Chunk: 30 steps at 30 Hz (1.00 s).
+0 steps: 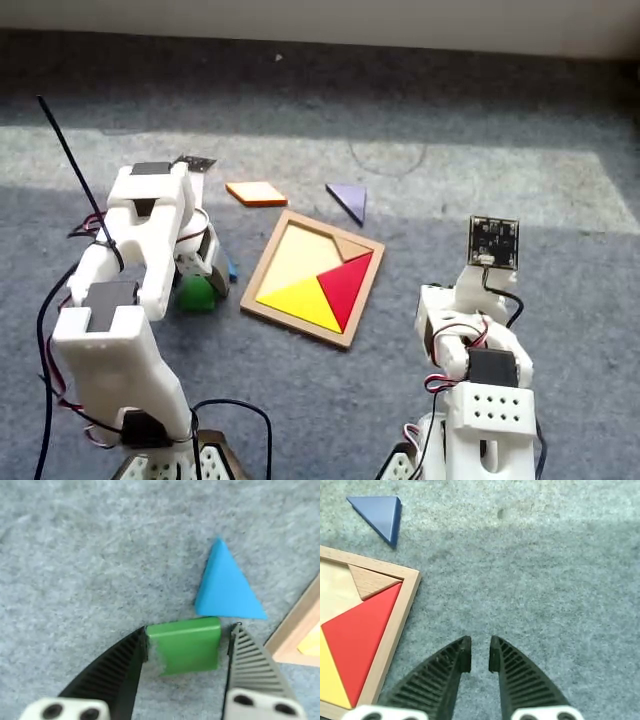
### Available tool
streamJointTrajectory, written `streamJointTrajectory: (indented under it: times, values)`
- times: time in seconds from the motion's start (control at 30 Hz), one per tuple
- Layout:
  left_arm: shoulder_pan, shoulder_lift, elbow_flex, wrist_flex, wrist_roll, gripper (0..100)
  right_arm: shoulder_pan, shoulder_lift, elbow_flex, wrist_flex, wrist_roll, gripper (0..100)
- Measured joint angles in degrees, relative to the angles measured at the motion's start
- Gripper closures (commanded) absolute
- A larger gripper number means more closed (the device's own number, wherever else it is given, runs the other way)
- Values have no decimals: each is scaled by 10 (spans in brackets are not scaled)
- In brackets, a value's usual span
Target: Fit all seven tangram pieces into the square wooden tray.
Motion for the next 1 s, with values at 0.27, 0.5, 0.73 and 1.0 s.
streamJointTrajectory:
  times: [0.27, 0.5, 0.73, 1.0]
  values:
    - [-1, -2, 18, 1, 53, 919, 0, 0, 0, 0, 0, 921]
    - [8, -3, 20, 1, 56, 995, 0, 0, 0, 0, 0, 921]
    - [13, -36, 10, 40, 72, 995, 0, 0, 0, 0, 0, 921]
    - [74, -183, 11, 48, 76, 995, 0, 0, 0, 0, 0, 921]
